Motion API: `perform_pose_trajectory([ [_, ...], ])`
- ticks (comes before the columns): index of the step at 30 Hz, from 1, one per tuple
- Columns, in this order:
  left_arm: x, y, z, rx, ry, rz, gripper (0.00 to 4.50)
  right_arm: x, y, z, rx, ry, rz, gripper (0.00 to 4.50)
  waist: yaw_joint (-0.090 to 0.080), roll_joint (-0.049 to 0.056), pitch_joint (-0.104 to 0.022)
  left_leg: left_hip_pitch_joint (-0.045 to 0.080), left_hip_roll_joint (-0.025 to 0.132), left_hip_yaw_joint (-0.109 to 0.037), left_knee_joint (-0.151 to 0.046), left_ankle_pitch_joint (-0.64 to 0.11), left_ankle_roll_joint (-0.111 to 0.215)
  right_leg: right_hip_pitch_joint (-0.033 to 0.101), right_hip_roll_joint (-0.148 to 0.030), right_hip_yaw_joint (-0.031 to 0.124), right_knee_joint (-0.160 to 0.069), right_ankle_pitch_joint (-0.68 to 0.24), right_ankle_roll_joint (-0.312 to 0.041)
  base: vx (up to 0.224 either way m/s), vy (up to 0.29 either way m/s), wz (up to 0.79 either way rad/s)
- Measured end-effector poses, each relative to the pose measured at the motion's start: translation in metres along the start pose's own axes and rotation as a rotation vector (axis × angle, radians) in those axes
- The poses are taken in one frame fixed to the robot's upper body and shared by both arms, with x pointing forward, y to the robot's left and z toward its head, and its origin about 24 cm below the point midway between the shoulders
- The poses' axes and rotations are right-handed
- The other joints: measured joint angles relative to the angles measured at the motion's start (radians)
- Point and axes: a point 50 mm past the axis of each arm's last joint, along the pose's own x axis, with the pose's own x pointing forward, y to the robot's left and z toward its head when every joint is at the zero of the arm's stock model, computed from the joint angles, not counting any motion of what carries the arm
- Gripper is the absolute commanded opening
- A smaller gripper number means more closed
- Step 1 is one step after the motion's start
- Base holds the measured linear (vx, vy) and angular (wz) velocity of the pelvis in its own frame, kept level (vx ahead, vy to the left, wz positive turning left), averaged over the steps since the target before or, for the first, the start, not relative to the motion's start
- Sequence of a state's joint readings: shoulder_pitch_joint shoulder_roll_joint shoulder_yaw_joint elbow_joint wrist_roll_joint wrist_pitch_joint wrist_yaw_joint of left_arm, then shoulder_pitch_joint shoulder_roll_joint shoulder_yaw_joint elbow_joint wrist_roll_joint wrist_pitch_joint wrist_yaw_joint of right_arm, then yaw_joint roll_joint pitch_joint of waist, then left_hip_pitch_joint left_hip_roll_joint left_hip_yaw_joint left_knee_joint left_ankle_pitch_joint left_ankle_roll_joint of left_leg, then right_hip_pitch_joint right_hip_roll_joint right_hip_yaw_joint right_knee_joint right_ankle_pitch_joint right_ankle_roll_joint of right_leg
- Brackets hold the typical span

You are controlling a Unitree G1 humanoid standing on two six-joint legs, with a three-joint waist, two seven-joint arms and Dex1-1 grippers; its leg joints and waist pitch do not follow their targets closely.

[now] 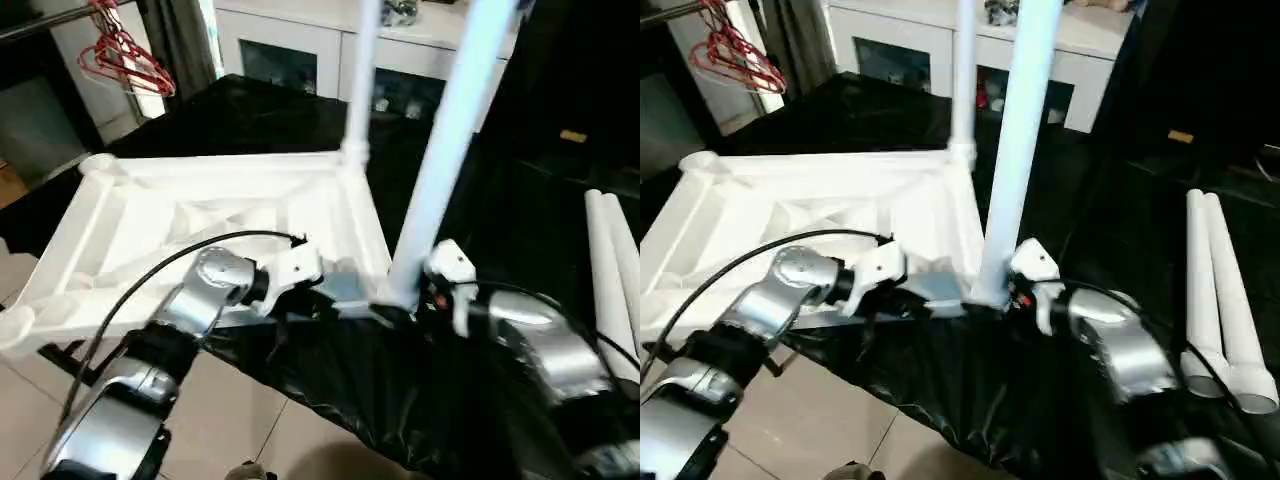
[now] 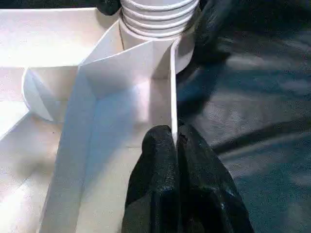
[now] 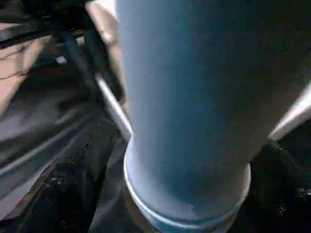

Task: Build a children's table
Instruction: Rotate leg to tighten

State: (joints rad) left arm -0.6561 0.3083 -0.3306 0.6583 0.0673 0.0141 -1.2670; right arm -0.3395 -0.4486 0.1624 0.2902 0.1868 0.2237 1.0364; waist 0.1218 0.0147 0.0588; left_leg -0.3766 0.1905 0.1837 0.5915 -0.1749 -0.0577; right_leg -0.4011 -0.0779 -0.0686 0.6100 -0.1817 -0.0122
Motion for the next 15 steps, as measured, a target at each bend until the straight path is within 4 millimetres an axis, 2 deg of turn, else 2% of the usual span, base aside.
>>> perform_pose_trajectory([
  [2, -0.0014, -0.0027, -0.001, 0.005, 0.002, -0.021, 0.0, -0.0037, 0.0024, -0.0001, -0.002, 0.009, 0.037, 3.85, 0.003, 0.0, 0.0, 0.0, 0.0, 0.0, 0.0, 0.0, 0.0, 0.0, 0.0, 0.0, 0.0, 0.0, 0.0, 0.0, 0.0, 0.0],
  [4, -0.0032, -0.005, -0.0018, 0.011, 0.004, -0.038, 0.0, -0.0065, 0.0054, -0.0005, -0.008, 0.015, 0.067, 3.57, 0.006, 0.0, 0.0, 0.0, 0.0, 0.0, 0.0, 0.0, 0.0, 0.0, 0.0, 0.0, 0.0, 0.0, 0.0, 0.0, 0.0, 0.0],
  [8, -0.0043, -0.0076, -0.0022, 0.014, 0.006, -0.064, 0.0, -0.008, 0.0073, -0.0007, -0.016, 0.025, 0.09, 3.36, 0.013, 0.0, 0.0, 0.0, 0.0, 0.0, 0.0, 0.0, 0.0, 0.0, 0.0, 0.0, 0.0, 0.0, 0.0, 0.0, 0.0, 0.0],
  [9, -0.0044, -0.0077, -0.0022, 0.014, 0.007, -0.067, 0.0, -0.008, 0.0074, -0.0007, -0.016, 0.024, 0.091, 3.12, 0.014, 0.0, 0.0, 0.0, 0.0, 0.0, 0.0, 0.0, 0.0, 0.0, 0.0, 0.0, 0.0, 0.0, 0.0, 0.0, 0.0, 0.0],
  [15, -0.0037, -0.0087, -0.0015, 0.014, 0.004, -0.075, 0.0, -0.0072, 0.0107, -0.002, -0.007, 0.024, 0.096, 2.77, 0.02, 0.0, 0.0, 0.0, 0.0, 0.0, 0.0, 0.0, 0.0, -0.001, 0.0, 0.0, 0.0, 0.0, 0.0, 0.0, 0.0, 0.0],
])
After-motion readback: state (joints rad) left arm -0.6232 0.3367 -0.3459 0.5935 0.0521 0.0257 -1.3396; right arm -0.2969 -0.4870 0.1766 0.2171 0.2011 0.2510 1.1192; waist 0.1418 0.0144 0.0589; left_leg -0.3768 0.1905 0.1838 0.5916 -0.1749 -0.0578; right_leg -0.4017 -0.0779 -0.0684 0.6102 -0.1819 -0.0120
